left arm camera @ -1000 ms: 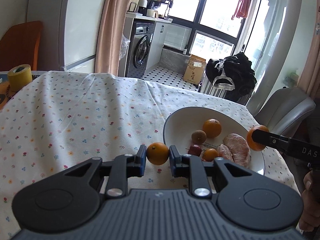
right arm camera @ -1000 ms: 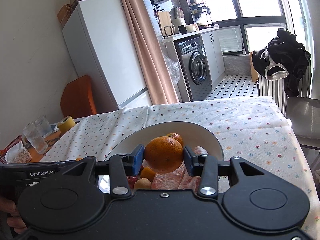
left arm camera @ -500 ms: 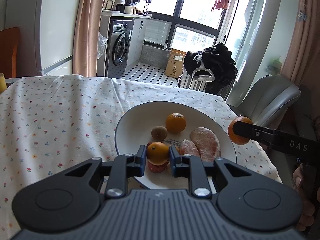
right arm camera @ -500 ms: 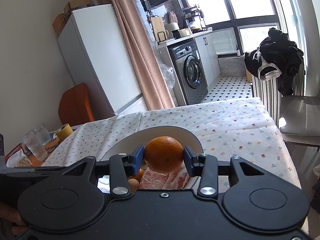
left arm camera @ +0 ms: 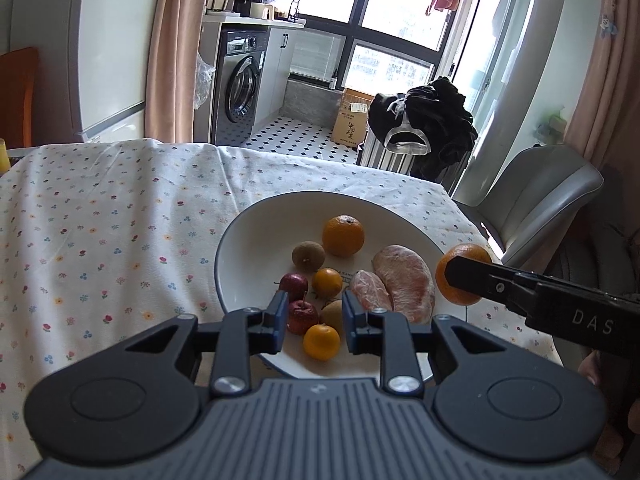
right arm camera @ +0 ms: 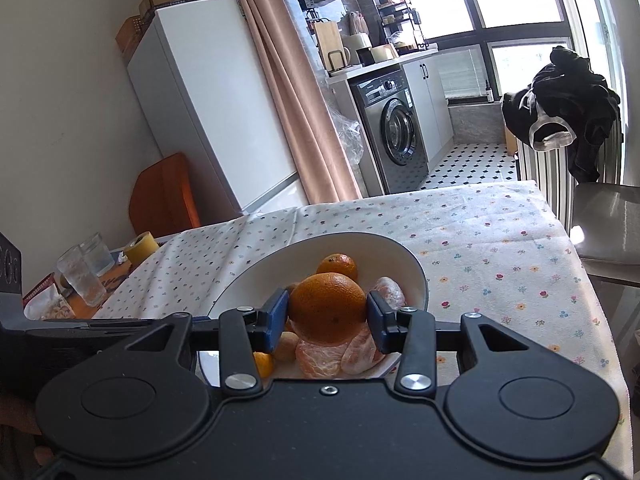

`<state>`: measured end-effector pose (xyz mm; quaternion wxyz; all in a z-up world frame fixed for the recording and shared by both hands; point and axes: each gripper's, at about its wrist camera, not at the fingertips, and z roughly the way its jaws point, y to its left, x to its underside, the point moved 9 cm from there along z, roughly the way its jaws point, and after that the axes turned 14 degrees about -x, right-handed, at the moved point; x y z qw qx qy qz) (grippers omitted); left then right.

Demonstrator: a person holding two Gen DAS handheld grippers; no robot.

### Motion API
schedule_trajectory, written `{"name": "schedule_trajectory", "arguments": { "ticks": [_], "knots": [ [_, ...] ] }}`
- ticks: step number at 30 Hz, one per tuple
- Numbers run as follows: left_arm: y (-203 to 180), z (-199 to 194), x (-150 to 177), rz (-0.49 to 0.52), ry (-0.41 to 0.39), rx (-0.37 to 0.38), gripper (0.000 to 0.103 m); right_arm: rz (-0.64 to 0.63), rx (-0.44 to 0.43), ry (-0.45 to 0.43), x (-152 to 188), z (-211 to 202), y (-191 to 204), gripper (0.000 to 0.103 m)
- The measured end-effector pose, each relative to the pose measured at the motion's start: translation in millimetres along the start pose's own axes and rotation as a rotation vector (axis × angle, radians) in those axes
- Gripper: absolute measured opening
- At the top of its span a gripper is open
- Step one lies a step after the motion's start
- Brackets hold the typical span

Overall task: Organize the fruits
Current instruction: 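Carry the tangerine and kumquat over the white bowl with both tools, then open both tools to drop the tangerine and kumquat into the bowl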

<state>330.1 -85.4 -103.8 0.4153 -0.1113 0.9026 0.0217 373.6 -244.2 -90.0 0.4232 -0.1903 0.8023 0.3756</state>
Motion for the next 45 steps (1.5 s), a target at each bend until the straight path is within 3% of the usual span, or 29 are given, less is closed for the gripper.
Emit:
{"name": "schedule_trajectory", "arguments": {
  "ticks": [9,21,30,45],
  "knots": [
    [26,-4,-6,-0.052,-0.006,-0.028,0.027,-0.027,0.000,0.024,-5,11,6,0.041],
    [58,-1,-6,-0.102,-0.013,-0.075,0.048,-0.054,0.017,0.066,-11,38,10,0.041],
    [87,3,-7,-0.143,-0.007,-0.114,0.057,-0.067,0.031,0.114,-13,68,10,0.041],
    [108,10,0,-0.176,0.015,-0.123,0.058,-0.067,0.065,0.177,-4,97,1,0.044]
  ]
}}
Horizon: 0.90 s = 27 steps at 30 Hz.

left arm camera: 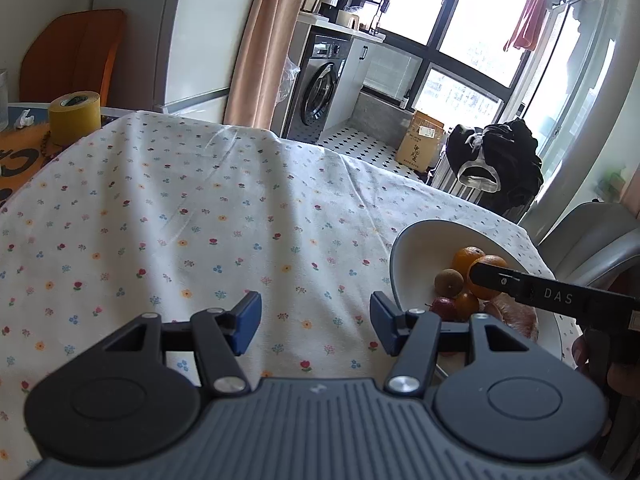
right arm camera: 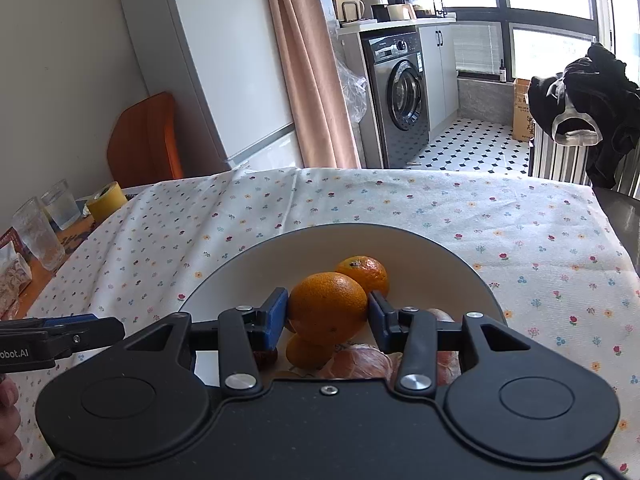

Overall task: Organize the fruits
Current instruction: 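Open both tools to drop the tangerine and kumquat into the bowl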

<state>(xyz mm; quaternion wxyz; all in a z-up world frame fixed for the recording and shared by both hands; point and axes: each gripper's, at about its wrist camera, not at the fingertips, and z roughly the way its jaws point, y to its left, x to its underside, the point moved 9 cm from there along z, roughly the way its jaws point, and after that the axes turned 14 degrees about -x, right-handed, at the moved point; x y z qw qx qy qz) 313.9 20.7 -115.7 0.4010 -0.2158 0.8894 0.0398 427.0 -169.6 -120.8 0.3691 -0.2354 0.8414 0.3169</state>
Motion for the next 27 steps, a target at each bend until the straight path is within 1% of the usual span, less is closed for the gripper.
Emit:
{"name": "schedule_trajectory", "arguments": {
  "ticks": [4,16,17,18,19,21,23,24,25,26,27],
  "knots": [
    [0,-1,0,0.000,-0.002,0.004,0.058,0.007,0.009,-0.009,-3,-4,0,0.052],
    [6,-13,0,-0.014,-0.010,-0.003,0.059,0.016,0.014,-0.053,-3,-34,5,0.053],
    [5,-15,0,-0.015,-0.012,-0.006,0.060,0.015,0.012,-0.053,-2,-36,6,0.053],
    [5,-17,0,-0.016,-0.016,-0.010,0.065,0.012,0.007,-0.052,0,-38,9,0.054],
    [5,-21,0,-0.017,-0.026,-0.016,0.069,0.007,0.006,-0.054,1,-41,11,0.058],
    [3,-28,0,-0.007,-0.041,-0.019,0.074,-0.005,0.008,-0.058,4,-47,15,0.063],
    [0,-36,2,0.006,-0.052,-0.014,0.080,-0.007,0.000,-0.054,8,-52,19,0.065],
    [-1,-39,3,0.015,-0.056,-0.011,0.084,-0.007,-0.005,-0.053,9,-54,21,0.067],
    [-3,-42,4,0.026,-0.059,-0.011,0.087,-0.009,-0.007,-0.056,11,-56,24,0.073],
    [-4,-45,5,0.040,-0.064,-0.014,0.088,-0.012,-0.005,-0.060,12,-58,26,0.077],
    [-4,-48,5,0.049,-0.070,-0.018,0.089,-0.012,-0.002,-0.068,13,-62,29,0.085]
  ]
}}
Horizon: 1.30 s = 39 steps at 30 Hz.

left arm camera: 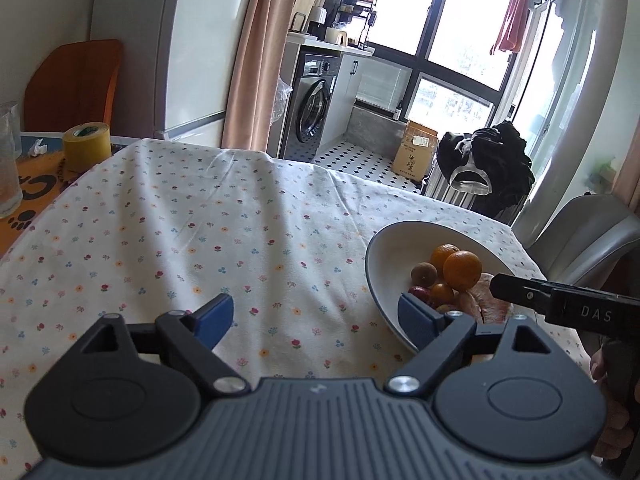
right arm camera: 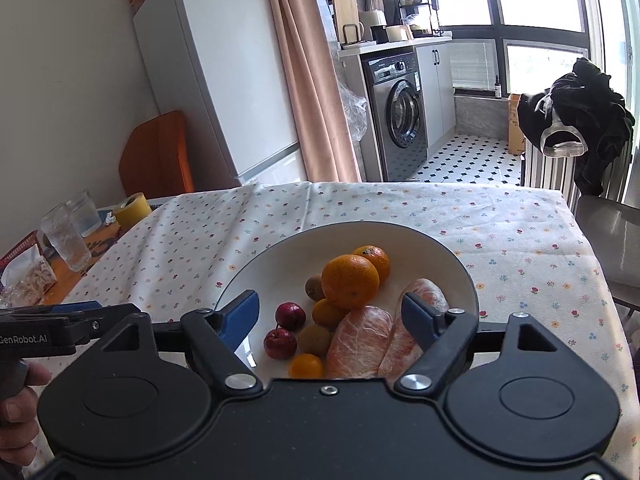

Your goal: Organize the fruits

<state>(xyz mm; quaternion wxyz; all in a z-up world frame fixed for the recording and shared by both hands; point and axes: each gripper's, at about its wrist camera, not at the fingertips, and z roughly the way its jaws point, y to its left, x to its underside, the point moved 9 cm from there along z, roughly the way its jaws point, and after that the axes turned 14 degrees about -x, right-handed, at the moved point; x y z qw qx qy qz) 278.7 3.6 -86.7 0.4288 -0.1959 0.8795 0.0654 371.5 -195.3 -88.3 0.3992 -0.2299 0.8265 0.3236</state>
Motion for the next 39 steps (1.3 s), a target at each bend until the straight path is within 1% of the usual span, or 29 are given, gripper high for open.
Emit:
{"name": "schedule_trajectory", "arguments": {
  "ticks": [1,2,4,6,11,20,24,29,39],
  "knots": [
    [1,-3,1,0.004,-0.002,-0.006,0.091,0.001,0.000,-0.006,1,-2,3,0.090],
    [1,-5,3,0.007,0.002,-0.009,0.092,0.003,-0.002,-0.012,2,-5,6,0.092],
    [2,-9,6,0.012,0.014,0.003,0.095,0.004,-0.012,-0.021,4,-10,12,0.100],
    [4,-14,9,0.018,0.019,0.005,0.098,0.001,-0.014,-0.029,8,-16,18,0.103],
    [10,-28,14,0.016,0.007,0.011,0.098,0.010,-0.013,-0.032,16,-26,26,0.103],
    [20,-58,13,0.002,-0.032,0.013,0.099,-0.003,-0.013,-0.059,19,-52,44,0.103],
    [23,-74,13,0.004,-0.053,0.016,0.099,-0.016,-0.015,-0.066,20,-61,53,0.103],
    [27,-92,15,0.008,-0.074,0.014,0.102,-0.028,-0.020,-0.081,22,-76,63,0.103],
    [37,-124,20,0.033,-0.108,0.002,0.103,-0.051,-0.024,-0.110,24,-103,82,0.103]
  ]
}}
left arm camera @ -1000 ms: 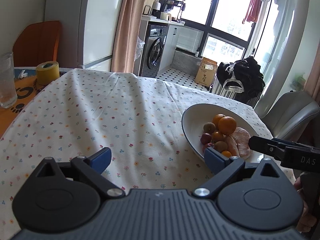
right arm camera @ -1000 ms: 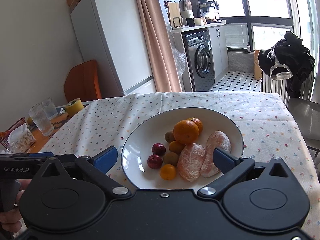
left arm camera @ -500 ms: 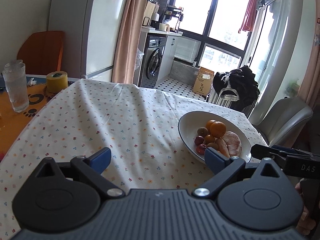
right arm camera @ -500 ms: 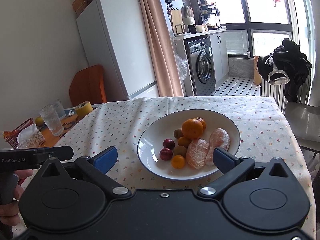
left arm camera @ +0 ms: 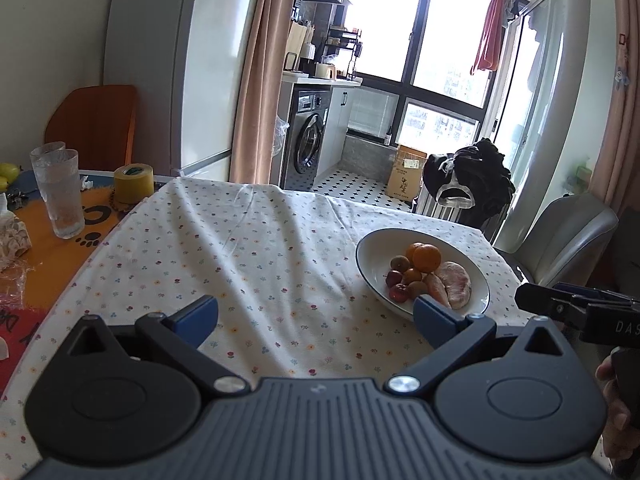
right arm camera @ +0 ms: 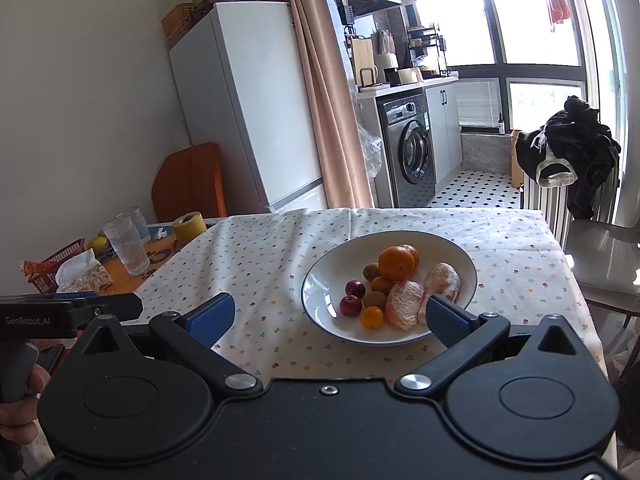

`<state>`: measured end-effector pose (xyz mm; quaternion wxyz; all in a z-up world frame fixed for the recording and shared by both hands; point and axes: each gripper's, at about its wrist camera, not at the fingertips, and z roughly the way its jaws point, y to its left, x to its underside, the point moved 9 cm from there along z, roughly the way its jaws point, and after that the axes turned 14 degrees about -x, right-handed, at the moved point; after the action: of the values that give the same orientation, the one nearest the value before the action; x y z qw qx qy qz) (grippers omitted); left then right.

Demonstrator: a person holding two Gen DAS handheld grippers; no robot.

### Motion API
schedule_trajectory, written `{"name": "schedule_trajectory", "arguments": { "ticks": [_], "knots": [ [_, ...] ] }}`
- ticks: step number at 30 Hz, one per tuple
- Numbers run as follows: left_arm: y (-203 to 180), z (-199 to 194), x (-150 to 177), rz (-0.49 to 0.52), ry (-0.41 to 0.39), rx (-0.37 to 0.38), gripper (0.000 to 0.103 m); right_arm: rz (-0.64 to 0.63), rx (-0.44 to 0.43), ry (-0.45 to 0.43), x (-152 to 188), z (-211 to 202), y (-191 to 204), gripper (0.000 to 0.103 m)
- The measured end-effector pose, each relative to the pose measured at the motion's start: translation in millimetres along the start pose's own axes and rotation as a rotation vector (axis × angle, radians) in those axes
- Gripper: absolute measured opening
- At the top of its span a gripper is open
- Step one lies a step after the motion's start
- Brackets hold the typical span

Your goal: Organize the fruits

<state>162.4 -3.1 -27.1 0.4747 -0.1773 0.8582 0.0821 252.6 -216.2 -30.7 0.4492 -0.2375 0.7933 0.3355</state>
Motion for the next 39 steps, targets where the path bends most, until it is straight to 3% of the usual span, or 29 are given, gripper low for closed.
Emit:
{"name": "schedule_trajectory", "arguments": {
  "ticks": [16,23,39],
  "knots": [
    [2,-40,5,0.059,-0.038,-0.002,0.103,-0.071,0.014,-0.007,8,-37,37,0.103],
    [10,-53,20,0.059,-0.011,0.017,0.103,-0.099,-0.008,-0.002,15,-52,57,0.103],
    [22,-76,19,0.060,-0.063,0.015,0.103,-0.073,-0.025,-0.020,20,-72,63,0.103]
  ]
}}
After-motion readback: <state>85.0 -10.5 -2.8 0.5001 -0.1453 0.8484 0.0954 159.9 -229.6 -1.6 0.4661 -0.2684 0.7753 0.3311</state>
